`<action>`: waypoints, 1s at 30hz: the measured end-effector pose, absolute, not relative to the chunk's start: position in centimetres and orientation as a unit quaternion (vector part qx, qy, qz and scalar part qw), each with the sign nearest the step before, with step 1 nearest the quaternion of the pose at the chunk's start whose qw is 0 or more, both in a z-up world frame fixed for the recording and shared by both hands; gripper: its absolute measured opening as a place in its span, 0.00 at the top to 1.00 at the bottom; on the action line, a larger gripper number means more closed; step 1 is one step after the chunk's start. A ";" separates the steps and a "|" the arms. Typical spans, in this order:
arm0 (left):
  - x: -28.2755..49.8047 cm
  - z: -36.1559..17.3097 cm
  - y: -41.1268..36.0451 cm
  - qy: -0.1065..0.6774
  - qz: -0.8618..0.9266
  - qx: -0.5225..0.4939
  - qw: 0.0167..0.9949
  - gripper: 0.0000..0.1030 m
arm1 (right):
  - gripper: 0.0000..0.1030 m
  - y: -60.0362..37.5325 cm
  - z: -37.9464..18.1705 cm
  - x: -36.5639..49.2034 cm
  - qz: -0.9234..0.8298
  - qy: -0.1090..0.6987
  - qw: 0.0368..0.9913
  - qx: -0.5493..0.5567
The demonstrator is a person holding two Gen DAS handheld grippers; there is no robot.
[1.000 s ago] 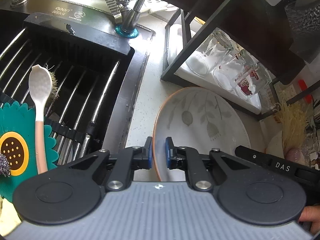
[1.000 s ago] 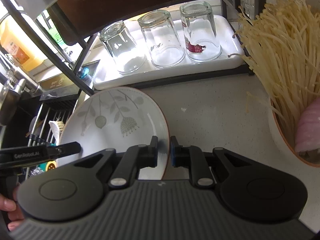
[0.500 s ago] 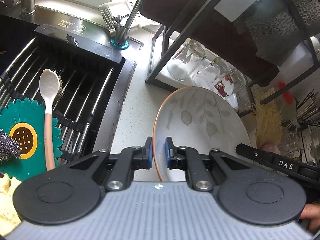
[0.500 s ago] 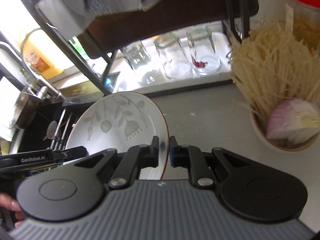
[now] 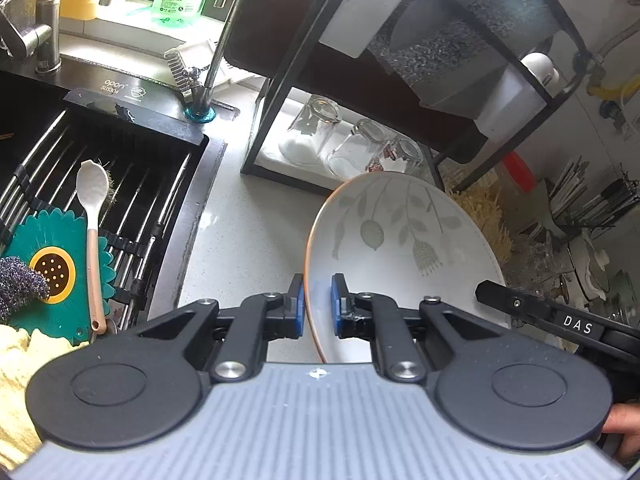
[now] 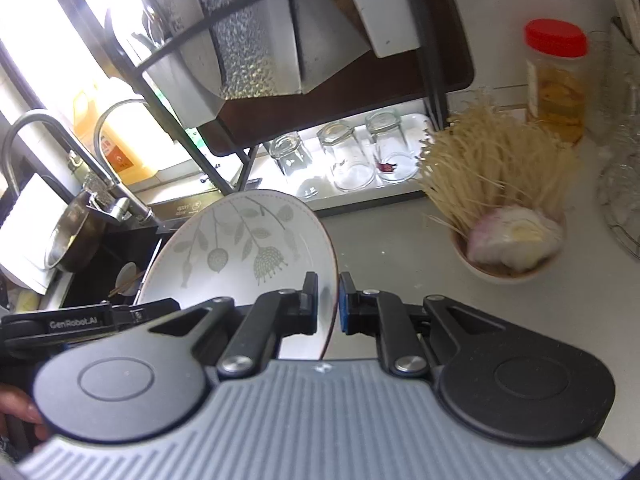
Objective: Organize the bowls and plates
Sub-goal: 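Lift the leaf-print plate with both grippers and carry it toward the patterned plate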
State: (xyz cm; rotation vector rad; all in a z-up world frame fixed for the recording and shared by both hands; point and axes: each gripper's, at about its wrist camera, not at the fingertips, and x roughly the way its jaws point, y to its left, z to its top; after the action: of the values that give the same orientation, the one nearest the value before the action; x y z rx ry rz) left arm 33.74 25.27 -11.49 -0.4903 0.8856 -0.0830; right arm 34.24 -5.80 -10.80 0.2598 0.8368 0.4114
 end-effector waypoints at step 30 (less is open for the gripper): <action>28.2 -13.7 13.7 0.470 -0.095 -0.173 0.861 0.84 | 0.87 -15.3 -14.0 23.4 0.114 0.367 0.913 0.133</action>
State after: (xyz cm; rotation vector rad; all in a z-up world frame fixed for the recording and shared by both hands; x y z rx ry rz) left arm 28.17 13.74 -13.70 -0.3624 0.9855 -0.1988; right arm 23.40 -15.26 -13.99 0.2741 0.7569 0.2354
